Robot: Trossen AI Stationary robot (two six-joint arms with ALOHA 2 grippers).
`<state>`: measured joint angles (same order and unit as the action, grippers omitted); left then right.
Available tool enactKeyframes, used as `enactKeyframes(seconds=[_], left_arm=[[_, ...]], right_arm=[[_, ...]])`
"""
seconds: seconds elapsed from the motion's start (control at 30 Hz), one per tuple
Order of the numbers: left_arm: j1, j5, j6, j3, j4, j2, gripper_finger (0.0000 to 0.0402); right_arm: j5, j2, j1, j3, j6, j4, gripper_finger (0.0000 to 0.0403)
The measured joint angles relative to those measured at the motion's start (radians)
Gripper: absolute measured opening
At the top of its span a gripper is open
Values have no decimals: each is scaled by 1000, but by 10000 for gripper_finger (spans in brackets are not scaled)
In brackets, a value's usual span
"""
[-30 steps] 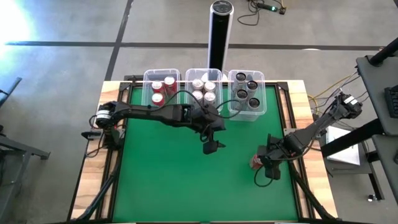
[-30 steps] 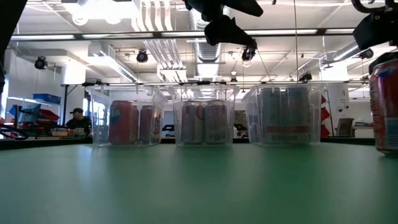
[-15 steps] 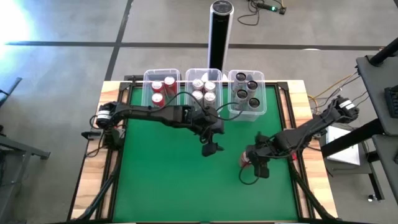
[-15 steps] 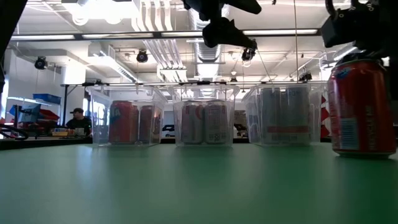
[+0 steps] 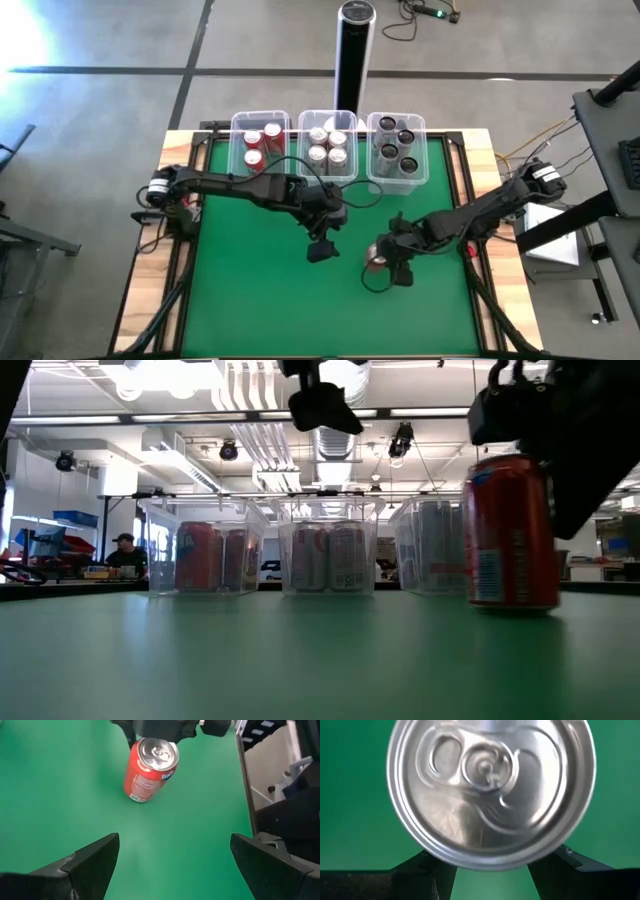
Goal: Sort soda cans
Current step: Put the orange soda can into the left transparent bin
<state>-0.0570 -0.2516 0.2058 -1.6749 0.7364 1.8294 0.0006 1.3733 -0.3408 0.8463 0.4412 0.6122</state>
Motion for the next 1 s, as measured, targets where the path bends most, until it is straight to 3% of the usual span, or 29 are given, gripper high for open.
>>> enactKeyframes(seconds=[0.53, 0.73, 1.0], left_arm=[[-10, 6, -10, 2, 182, -21, 366], [-1, -38, -38, 2, 216, -21, 366], [19, -26, -49, 2, 125, -14, 366]], right_arm=[[1, 118, 118, 0, -161, -301, 206], [3, 148, 157, 0, -183, -431, 206], [3, 88, 152, 0, -146, -292, 243]])
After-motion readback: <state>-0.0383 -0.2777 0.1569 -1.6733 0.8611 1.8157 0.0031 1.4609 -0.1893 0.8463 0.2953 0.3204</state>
